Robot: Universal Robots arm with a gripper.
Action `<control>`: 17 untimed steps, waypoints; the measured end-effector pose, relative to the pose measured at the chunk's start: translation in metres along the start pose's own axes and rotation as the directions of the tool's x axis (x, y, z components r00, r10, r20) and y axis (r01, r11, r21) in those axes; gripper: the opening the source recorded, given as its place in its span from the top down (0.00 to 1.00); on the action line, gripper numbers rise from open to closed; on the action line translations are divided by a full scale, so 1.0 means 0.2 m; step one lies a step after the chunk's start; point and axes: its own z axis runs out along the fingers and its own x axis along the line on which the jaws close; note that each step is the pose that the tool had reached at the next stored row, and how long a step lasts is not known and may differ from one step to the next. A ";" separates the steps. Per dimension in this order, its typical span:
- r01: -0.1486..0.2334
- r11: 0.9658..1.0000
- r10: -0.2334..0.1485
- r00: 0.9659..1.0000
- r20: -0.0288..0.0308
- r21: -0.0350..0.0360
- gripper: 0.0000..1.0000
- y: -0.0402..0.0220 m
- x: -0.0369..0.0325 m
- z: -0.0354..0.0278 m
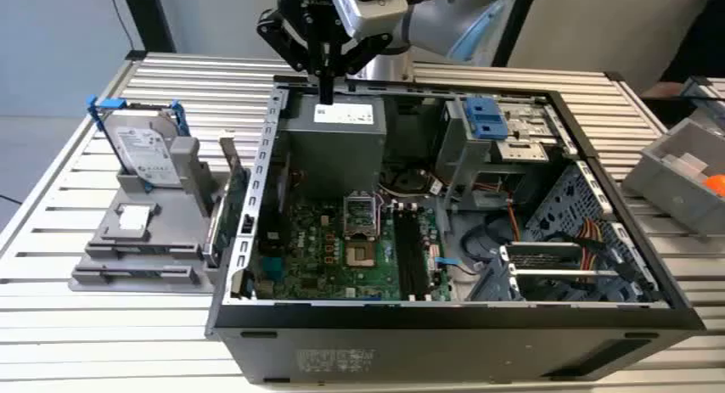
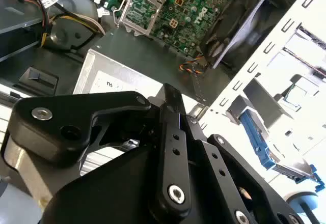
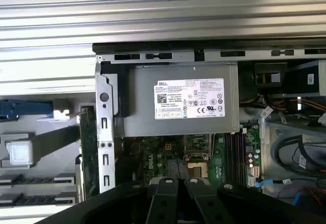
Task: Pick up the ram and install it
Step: 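Reach for the ram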
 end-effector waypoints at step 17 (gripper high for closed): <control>0.000 1.000 0.000 1.000 -0.001 0.000 1.00 -0.002 0.028 -0.001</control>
